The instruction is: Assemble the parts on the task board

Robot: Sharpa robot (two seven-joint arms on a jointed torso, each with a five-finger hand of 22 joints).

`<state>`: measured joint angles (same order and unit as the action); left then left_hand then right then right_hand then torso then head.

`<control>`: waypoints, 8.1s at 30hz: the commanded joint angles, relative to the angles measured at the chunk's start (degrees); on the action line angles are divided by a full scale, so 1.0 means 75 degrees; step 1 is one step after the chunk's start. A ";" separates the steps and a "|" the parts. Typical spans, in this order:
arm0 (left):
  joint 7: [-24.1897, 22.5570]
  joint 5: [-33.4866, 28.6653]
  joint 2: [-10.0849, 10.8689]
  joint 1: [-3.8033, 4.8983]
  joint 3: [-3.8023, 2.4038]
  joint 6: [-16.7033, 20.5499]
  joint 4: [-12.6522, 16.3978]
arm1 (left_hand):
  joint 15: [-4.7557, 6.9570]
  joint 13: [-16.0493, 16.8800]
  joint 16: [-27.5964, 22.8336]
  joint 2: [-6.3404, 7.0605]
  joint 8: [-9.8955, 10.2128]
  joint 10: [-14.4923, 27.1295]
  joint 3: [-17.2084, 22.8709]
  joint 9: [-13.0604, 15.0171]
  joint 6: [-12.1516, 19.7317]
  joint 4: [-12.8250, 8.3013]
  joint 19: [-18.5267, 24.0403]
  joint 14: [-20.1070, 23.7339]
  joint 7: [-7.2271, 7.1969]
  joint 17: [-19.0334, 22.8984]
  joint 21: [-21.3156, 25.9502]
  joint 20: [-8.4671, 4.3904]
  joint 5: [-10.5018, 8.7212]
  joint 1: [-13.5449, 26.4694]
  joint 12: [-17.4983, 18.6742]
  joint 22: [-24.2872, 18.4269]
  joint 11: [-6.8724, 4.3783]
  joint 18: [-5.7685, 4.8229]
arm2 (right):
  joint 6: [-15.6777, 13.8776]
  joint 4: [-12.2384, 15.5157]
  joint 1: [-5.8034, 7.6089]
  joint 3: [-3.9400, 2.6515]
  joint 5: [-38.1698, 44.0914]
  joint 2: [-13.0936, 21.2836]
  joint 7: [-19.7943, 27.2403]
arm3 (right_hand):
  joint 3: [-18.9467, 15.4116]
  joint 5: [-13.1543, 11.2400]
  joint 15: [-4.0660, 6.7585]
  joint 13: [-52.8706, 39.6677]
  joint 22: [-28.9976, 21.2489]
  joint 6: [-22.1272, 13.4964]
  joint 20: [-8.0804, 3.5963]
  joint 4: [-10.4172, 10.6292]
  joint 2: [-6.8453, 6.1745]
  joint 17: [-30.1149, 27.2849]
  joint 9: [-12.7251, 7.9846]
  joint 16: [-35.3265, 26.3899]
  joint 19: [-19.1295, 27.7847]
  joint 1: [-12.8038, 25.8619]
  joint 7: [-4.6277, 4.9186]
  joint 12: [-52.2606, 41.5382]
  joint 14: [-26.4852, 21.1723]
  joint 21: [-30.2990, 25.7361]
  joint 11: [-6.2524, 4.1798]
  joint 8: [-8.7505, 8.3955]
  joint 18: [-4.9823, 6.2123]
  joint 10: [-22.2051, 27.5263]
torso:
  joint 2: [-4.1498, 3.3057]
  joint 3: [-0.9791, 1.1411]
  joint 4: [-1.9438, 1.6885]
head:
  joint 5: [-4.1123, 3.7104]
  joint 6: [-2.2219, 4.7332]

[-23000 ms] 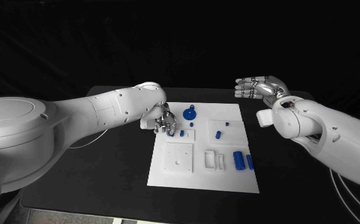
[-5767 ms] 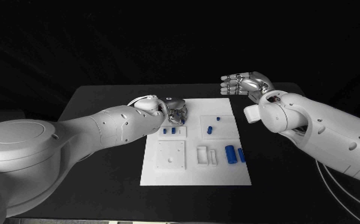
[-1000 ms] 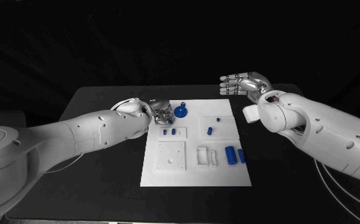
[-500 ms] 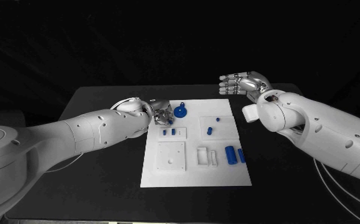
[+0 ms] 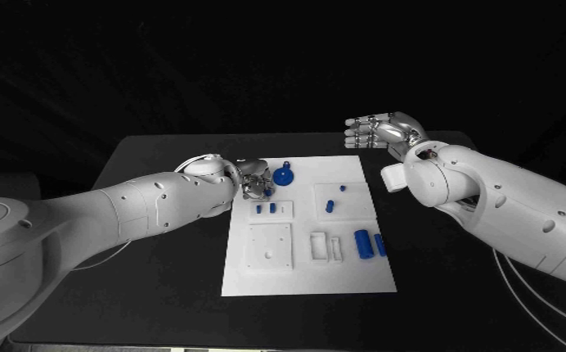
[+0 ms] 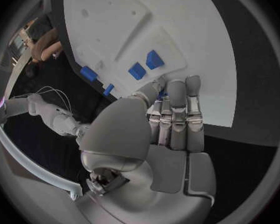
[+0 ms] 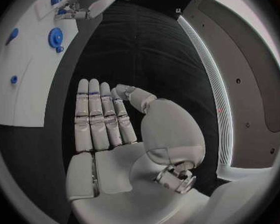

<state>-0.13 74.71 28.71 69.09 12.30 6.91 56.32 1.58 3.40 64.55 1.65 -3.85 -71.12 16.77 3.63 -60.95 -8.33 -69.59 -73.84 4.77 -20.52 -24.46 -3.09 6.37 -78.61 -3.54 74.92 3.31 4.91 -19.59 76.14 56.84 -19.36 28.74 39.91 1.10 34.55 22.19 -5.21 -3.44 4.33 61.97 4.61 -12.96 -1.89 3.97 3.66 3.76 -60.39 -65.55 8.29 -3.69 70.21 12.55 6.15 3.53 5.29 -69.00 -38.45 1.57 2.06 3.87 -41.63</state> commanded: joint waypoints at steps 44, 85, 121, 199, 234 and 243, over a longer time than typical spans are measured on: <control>-0.1426 -0.4468 0.1085 0.0294 -0.0614 0.1685 0.0358 | -0.0348 -0.0008 -0.2883 0.0219 0.0035 0.0471 0.0186 -0.0008 0.0081 -0.0103 0.1226 0.1268 0.0439 0.1419 0.1500 0.0409 0.0185 -0.0154 0.0015 -0.0193 0.0301 0.0054 | 0.1298 -0.0478 -0.0037 -0.0002 0.7622 -0.0040 -0.0507 | -0.1929 -0.0019 0.1036 0.0000 0.2265 0.0561 -0.1135 -0.0459 -0.0288 0.3276 0.0016 0.2936 -0.1764 -0.0982 -0.0254 0.0029 0.2094 0.3370 -0.0376 0.0016 0.0294 -0.0405 | 0.0012 -0.0011 0.0021 | -0.0248 0.0272; -0.2694 -0.8445 0.1931 0.0479 -0.0940 0.1624 0.2612 | -0.1307 -0.0009 -0.8142 -0.0094 0.0031 0.1437 -0.1395 -0.0011 0.0473 0.0024 0.1531 0.1514 0.0550 0.2222 0.2685 0.1386 0.0050 -0.0046 -0.0003 -0.8640 0.0708 -0.0058 | 0.1177 -0.1178 -0.0268 0.1060 1.0635 -0.0982 -0.1851 | -0.0364 -0.1890 0.0876 0.0010 0.3825 0.0207 -0.0966 0.0248 -0.1180 0.4542 -0.0009 0.5027 -0.2195 -0.0905 -0.0220 0.0050 0.1751 0.3584 -0.0204 0.0004 0.0382 0.0290 | 0.0012 -0.0058 -0.0057 | -0.0392 0.0323; -0.2541 -0.8476 0.1910 0.0479 -0.0939 0.1572 0.2570 | -0.1334 -0.0008 -0.8140 -0.0070 0.0044 0.1529 -0.1481 -0.0023 0.0844 0.0007 0.1486 0.1575 0.0603 0.2221 0.2664 0.1411 0.0026 -0.0060 -0.0007 -0.8826 0.0753 -0.0027 | 0.1089 -0.1586 -0.0318 0.1291 1.1001 -0.1351 -0.2065 | 0.0641 -0.2067 0.1067 -0.0015 0.5494 0.1100 -0.1155 -0.0021 -0.0772 0.4586 0.0028 0.5183 -0.2040 -0.1117 -0.0389 0.0042 0.1692 0.3685 -0.0486 0.0019 0.0380 -0.0822 | 0.0014 -0.0054 -0.0038 | -0.0416 0.0264; -0.2577 -0.8532 0.1668 0.0476 -0.0938 0.1617 0.2256 | -0.1341 -0.0007 -0.8139 -0.0094 0.0039 0.1546 -0.1530 -0.0021 0.0890 0.0003 0.1416 0.1590 0.0613 0.2220 0.2615 0.1418 0.0043 -0.0057 -0.0009 -0.8975 0.0760 0.0015 | 0.0237 0.0949 -0.1114 0.1419 1.1162 -0.1469 -0.1925 | 0.0530 -0.2132 0.1215 -0.0022 0.8616 0.1507 -0.1299 -0.0135 -0.0673 0.4546 0.0037 0.5203 -0.2792 -0.1001 -0.0510 0.0039 0.1727 0.2600 -0.0628 0.0016 0.0197 -0.1230 | 0.0033 -0.0076 -0.0018 | 0.0489 0.0092; -0.2566 -0.8535 0.1598 0.0476 -0.0938 0.1446 0.2245 | -0.1355 -0.0008 -0.8141 -0.0118 0.0042 0.1581 -0.1462 -0.0024 0.0942 -0.0071 0.1414 0.1651 0.0620 0.2222 0.2570 0.1431 0.0351 -0.0014 -0.0008 -0.9069 0.0772 0.0046 | 0.0577 0.0718 -0.1372 0.1694 1.1613 -0.1759 -0.2287 | 0.0590 -0.2123 0.1220 -0.0022 0.9006 0.1515 -0.1311 -0.0153 -0.0686 0.4394 0.0036 0.5325 -0.2963 -0.0974 -0.0515 0.0038 0.1723 0.2246 -0.0630 0.0015 0.0184 -0.1232 | 0.0023 -0.0079 -0.0027 | 0.0615 -0.0158; -0.2571 -0.8535 0.1593 0.0476 -0.0938 0.1446 0.2241 | -0.1357 -0.0008 -0.8140 -0.0120 0.0042 0.1583 -0.1474 -0.0023 0.0942 -0.0071 0.1413 0.1654 0.0621 0.2222 0.2564 0.1433 0.0318 -0.0010 -0.0008 -0.9078 0.0771 0.0048 | 0.0614 0.0656 -0.1383 0.1726 1.1616 -0.1798 -0.2280 | 0.0583 -0.2120 0.1220 -0.0022 0.9038 0.1517 -0.1308 -0.0155 -0.0685 0.4375 0.0037 0.5331 -0.2978 -0.0970 -0.0515 0.0037 0.1719 0.2221 -0.0631 0.0016 0.0185 -0.1235 | 0.0032 -0.0082 -0.0019 | 0.0632 -0.0177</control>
<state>-18.84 11.01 40.81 72.59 5.33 18.55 73.04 -8.60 3.32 3.72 1.05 -3.49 -59.68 5.94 3.49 -54.23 -8.60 -58.67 -62.03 9.50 -3.89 -4.97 7.46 9.04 -79.01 -3.32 6.93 9.24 4.88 -16.00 81.16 46.54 -6.46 114.92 26.64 -15.82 38.81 5.98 3.69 -3.51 72.03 73.04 -5.21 -14.09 -7.48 36.87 3.88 43.50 -82.32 -72.93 4.41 -3.02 83.14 29.50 1.51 3.47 6.18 -77.72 -38.24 0.96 1.89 8.55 -42.91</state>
